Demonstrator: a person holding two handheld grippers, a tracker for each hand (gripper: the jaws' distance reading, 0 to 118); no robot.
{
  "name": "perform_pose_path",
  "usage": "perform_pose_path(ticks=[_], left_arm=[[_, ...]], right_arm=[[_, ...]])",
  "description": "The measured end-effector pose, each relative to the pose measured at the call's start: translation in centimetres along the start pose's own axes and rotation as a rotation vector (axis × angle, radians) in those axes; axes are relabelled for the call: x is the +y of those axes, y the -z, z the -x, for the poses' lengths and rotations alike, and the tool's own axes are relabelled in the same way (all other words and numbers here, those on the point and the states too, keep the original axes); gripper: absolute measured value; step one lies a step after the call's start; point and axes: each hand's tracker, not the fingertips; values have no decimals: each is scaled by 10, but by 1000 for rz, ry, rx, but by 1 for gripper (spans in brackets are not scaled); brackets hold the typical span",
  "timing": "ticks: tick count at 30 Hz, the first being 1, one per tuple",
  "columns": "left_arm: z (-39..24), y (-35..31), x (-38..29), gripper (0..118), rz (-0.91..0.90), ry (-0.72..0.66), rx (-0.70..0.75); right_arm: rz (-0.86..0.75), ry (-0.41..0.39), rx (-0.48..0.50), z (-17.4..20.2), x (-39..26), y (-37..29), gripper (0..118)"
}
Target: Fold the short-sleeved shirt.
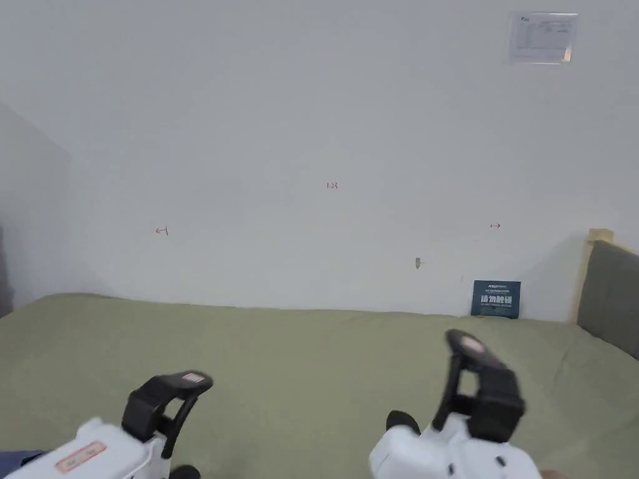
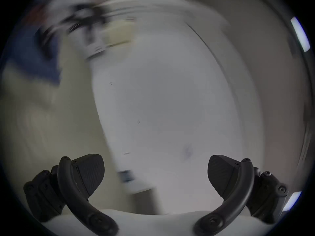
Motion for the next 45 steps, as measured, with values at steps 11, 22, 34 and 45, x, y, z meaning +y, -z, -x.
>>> perform_pose_path(ticks=[11,22,34,45], left_arm=[[-35,-7,-43,118,-118,391,13],[-70,21,-155,118,-495,1679,308],[-74,16,-138,118,-514,1626,364],[-78,17,-136,114,-467,1628,382]], right_arm=[[153,825,195,-41,-25,24,118],[367,1552,53,-61,-73,9,118],[379,1457,53,-71,-63,11,118],[423,1441,85,-69,-79,24,107]])
